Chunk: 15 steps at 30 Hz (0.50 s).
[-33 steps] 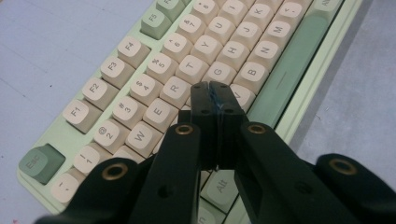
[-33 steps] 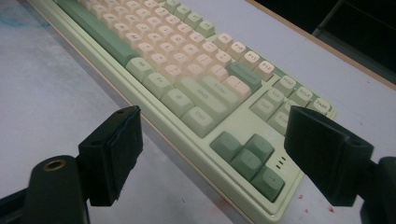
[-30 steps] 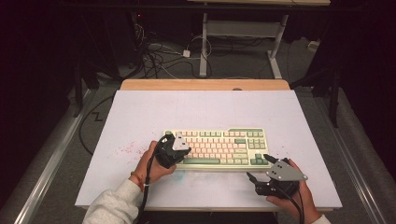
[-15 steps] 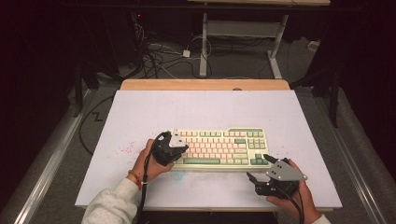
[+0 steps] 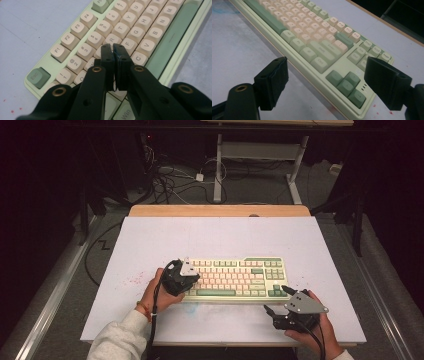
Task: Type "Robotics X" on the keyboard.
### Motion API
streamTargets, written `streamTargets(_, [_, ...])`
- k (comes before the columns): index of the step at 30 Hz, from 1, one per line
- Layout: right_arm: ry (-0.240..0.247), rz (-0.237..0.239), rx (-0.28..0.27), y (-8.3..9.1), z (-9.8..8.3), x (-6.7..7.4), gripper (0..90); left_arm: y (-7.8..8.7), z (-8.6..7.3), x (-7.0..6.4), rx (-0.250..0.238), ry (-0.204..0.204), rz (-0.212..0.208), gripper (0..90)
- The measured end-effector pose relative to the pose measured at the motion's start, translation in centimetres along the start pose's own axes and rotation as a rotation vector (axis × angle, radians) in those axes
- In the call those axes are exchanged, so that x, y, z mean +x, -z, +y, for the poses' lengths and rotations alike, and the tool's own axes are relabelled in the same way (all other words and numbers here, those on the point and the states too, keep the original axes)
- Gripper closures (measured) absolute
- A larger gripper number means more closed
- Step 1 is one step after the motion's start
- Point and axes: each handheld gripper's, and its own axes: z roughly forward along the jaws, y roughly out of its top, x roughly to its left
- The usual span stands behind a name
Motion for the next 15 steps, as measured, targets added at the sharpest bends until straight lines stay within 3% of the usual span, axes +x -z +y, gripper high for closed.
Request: streamTargets(15, [0.004, 0.008, 0.012, -0.15, -0.07, 0.08, 19.6, -1.03, -0.38, 0.37, 0.029, 0.008, -0.004, 85.3])
